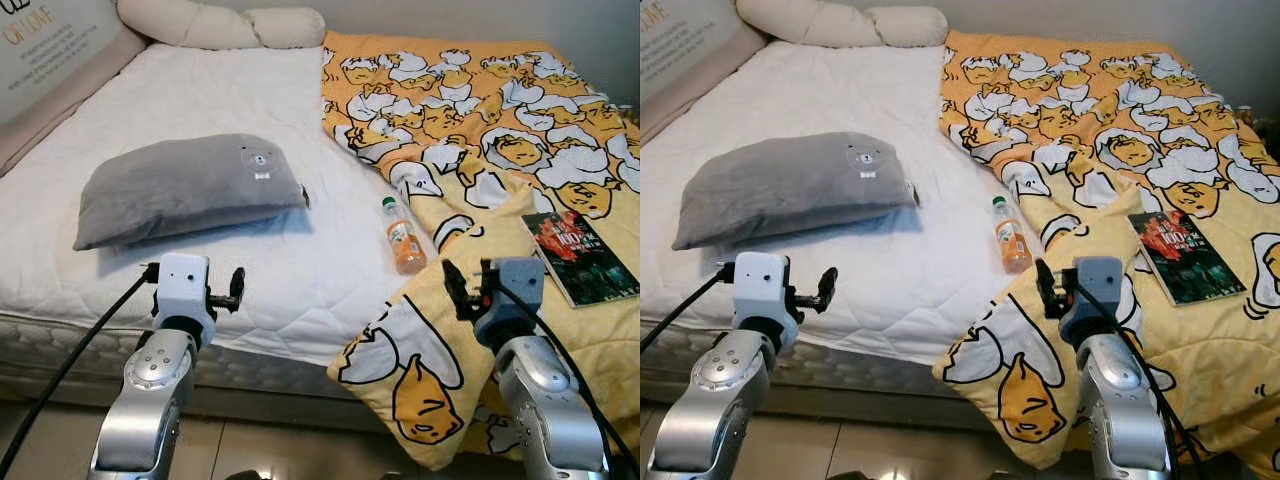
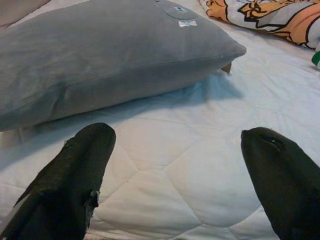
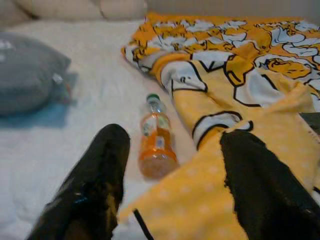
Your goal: Clean up the room
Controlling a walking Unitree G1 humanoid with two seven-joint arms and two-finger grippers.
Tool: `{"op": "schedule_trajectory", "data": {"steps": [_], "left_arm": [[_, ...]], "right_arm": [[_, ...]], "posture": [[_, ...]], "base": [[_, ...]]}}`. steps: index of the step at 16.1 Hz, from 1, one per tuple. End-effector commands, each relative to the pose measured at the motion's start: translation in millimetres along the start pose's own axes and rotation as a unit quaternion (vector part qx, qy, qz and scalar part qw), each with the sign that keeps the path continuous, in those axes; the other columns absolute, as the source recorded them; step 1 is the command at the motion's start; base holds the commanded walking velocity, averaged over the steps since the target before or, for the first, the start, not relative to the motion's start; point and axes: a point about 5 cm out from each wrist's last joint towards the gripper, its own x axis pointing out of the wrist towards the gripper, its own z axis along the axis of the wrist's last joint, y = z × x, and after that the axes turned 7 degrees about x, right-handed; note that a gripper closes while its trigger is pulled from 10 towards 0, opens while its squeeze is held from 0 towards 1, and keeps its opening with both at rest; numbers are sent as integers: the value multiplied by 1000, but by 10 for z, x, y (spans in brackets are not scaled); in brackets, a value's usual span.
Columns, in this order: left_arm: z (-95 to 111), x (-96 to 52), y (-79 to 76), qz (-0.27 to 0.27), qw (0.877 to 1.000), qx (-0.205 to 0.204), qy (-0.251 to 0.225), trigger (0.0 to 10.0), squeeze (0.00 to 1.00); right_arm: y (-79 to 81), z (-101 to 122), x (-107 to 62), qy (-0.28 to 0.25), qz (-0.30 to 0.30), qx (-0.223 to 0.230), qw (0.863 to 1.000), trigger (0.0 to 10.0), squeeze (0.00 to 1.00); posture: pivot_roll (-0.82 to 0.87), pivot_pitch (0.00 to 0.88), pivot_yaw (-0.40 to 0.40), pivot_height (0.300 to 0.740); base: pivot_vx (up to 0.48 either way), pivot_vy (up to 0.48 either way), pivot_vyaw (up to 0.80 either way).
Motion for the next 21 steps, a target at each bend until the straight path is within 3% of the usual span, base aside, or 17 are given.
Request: {"op": "schedule_trajectory", "data": {"steps": [1,5,7,17,21], "left_arm": [[84,1,24,4,1000,4,-17,10000,1000],[113,-2,3,-7,1000,3,-30,10000,1000],[120,-1,4,-10,999,1,-32,10000,1000],[113,-9,5,-13,999,5,-31,10000,1000],[104,-3,-4,-13,999,5,-29,10000,1000]], "right_arm": [[-13,53,5,-15,-2,11,1000,10000,1000],[53,70,41,-20,13,-55,998,10000,1000],[46,45,52,-4,9,-61,998,10000,1000],[-48,-19,61,17,-35,-29,999,10000,1000],[-60,-22,64,21,-31,-37,999,10000,1000]], "posture": [[-64,0,15,740],[-66,0,16,740],[-65,0,16,740],[-65,0,18,740],[-67,0,18,740]], "base": [[0,0,0],[0,0,200],[0,0,800],[255,0,0],[282,0,0]]}}
